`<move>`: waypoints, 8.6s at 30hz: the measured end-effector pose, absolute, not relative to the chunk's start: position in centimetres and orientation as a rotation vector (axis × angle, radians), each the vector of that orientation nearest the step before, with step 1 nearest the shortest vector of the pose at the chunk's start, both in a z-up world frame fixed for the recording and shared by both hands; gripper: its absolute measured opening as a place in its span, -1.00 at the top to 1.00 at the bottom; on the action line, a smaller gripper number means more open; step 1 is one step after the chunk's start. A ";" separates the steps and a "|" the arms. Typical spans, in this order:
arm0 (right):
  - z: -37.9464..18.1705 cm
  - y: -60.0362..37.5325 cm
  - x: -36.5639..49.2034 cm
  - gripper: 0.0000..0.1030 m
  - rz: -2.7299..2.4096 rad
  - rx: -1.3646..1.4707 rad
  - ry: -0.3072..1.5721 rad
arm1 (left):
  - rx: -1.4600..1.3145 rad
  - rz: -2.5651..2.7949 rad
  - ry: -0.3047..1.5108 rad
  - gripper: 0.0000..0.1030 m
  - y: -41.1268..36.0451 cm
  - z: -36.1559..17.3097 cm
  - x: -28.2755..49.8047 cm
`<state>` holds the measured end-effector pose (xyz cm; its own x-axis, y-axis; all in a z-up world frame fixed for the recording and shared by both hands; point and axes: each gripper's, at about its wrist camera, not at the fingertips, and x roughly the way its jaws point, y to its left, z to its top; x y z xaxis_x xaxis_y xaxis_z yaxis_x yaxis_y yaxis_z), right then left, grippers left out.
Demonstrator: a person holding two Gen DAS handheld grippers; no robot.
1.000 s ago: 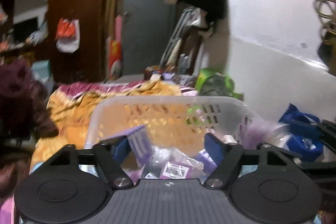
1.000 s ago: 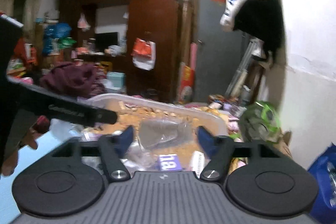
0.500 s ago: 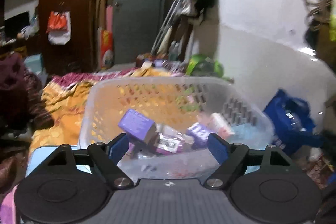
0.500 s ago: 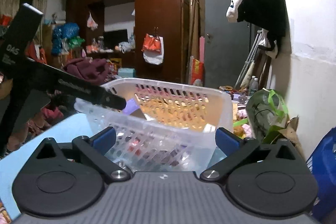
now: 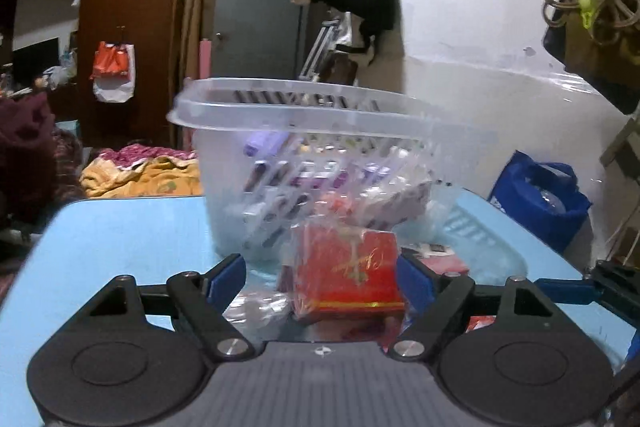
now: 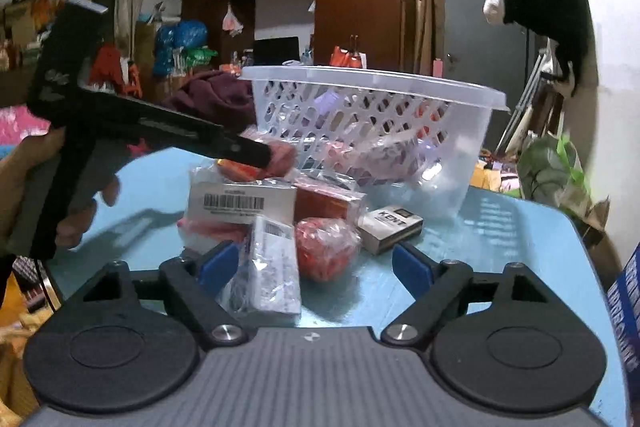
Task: Organize objects
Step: 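Grasp the red wrapped packet with the left gripper while the right grasps a silver box, then carry both items over the white basket and open both grippers, then grasp the wrapped blue cube with the left gripper while the right grasps the red ball, then lift both items over the white basket and open both grippers, then grasp the pink tissue pack with the left gripper while the right grasps the red box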
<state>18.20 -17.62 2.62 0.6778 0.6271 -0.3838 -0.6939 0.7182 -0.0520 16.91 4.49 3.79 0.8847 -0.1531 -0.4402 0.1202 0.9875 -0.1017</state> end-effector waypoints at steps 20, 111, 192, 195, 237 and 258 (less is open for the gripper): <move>1.3 -18.1 16.6 0.29 0.792 -0.217 0.298 | -0.083 -0.133 0.344 0.31 3.8 3.2 15.7; 3.0 -20.2 18.1 -1.00 0.717 -0.174 0.322 | -0.161 -0.182 0.410 -0.85 6.2 3.8 11.7; 6.5 -20.1 19.7 -1.00 0.642 -0.024 0.130 | -0.046 -0.090 0.280 -0.78 4.5 7.6 13.3; 4.3 -19.3 19.5 -1.00 0.627 -0.048 0.219 | 0.003 -0.077 0.364 -0.78 3.0 4.5 12.4; 3.7 -19.1 21.7 -0.24 0.592 0.003 0.355 | 0.055 -0.076 0.441 -0.40 -0.3 1.2 11.9; 3.8 -19.2 20.6 -0.23 0.598 0.001 0.278 | -0.012 -0.137 0.205 -0.39 2.1 2.0 9.3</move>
<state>20.64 -19.25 3.84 0.7904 0.5559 -0.2576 -0.5556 0.8275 0.0809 9.26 2.11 1.97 0.9697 -0.1372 -0.2021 0.1348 0.9905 -0.0255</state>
